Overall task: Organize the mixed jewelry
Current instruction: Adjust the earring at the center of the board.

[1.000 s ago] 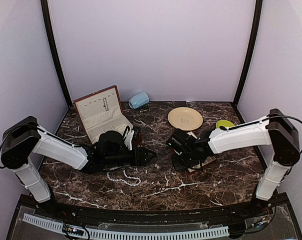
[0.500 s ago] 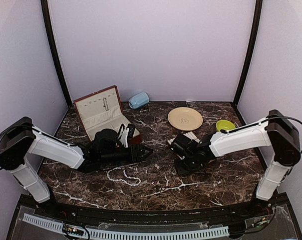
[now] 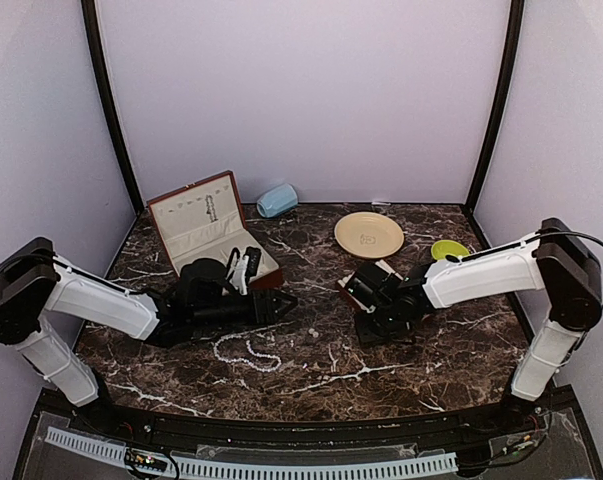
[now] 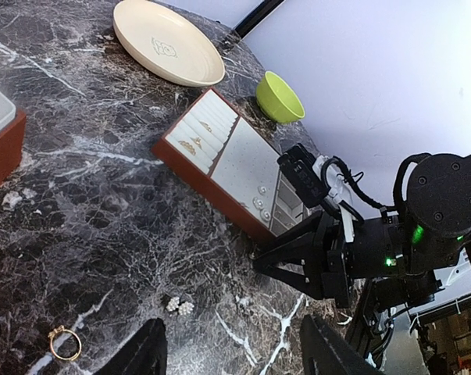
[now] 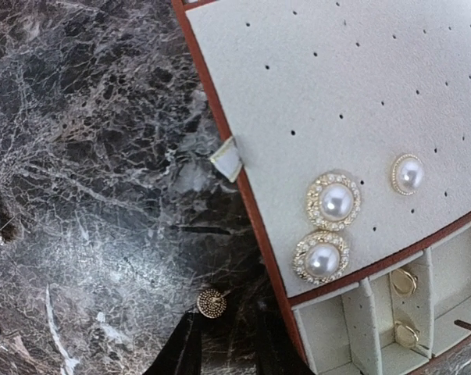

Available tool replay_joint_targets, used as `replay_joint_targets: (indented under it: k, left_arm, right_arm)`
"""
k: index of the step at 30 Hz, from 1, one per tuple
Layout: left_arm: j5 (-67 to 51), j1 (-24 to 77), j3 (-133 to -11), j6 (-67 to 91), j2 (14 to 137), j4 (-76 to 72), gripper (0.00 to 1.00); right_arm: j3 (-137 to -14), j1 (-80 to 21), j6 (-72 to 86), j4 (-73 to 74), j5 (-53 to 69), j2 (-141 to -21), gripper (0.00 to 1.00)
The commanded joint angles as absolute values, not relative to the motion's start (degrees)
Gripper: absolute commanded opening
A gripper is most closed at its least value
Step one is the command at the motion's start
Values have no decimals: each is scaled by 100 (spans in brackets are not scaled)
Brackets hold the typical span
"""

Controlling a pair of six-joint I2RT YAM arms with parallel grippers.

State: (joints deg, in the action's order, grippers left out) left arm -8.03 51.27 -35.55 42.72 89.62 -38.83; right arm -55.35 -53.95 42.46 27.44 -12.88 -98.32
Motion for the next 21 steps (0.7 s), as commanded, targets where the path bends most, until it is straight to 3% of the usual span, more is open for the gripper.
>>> replay_joint_targets:
  k: [1, 10, 21]
  left_arm:
    - [-686, 5075, -3402, 4256, 8712, -3774, 62]
    - [-687, 5071, -3336, 4292, 8705, -3821, 62]
    - [-707, 5071, -3305, 4306, 8741, -3870, 61]
  right_arm:
    - [-5489, -5311, 4196, 2601, -1265, -9611, 30]
    - [-5629, -5168, 4200, 2454, -1239, -9690, 34]
    - [-5784, -5168, 4131, 2387, -1379, -9936, 21]
